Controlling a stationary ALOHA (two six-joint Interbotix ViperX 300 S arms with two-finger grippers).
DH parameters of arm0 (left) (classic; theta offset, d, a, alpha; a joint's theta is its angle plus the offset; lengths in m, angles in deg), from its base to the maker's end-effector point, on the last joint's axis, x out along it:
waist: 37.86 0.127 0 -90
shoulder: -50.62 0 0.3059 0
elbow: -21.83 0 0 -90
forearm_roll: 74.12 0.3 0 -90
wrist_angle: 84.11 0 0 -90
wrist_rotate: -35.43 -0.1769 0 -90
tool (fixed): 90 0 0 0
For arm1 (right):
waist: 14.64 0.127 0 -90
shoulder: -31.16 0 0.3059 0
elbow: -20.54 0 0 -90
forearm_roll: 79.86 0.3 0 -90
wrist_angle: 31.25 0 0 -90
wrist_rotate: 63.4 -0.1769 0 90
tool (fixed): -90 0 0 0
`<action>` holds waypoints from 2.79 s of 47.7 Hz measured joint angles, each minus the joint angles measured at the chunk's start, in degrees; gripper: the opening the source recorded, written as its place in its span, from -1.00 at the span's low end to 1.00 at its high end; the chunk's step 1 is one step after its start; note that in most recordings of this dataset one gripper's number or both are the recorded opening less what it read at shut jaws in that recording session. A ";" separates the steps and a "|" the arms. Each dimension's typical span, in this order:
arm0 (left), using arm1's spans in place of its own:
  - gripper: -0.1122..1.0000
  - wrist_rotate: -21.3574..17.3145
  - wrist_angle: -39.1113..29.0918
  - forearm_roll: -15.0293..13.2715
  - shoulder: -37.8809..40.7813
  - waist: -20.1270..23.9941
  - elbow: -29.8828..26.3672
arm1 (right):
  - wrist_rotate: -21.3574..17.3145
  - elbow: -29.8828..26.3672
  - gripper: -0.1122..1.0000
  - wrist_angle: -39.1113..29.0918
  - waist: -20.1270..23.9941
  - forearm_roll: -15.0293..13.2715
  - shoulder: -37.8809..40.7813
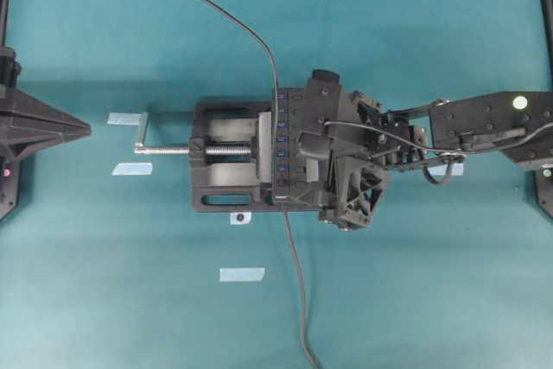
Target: Insert the USB into the front port of the fixed hub.
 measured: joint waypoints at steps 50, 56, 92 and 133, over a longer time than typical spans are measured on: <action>-0.80 0.00 0.00 -0.09 -0.18 0.00 0.35 | 0.00 0.00 0.64 1.41 -0.26 0.00 0.00; -0.80 0.00 -0.09 0.00 -0.09 0.00 0.35 | 0.00 0.00 0.64 1.58 -0.26 0.00 0.00; -0.80 0.00 0.00 0.00 -0.09 0.00 0.88 | 0.00 0.00 0.64 1.58 -0.26 0.09 0.62; -0.80 0.09 0.62 -0.09 -0.18 0.00 0.88 | 0.00 0.09 0.64 2.55 -0.26 0.09 1.23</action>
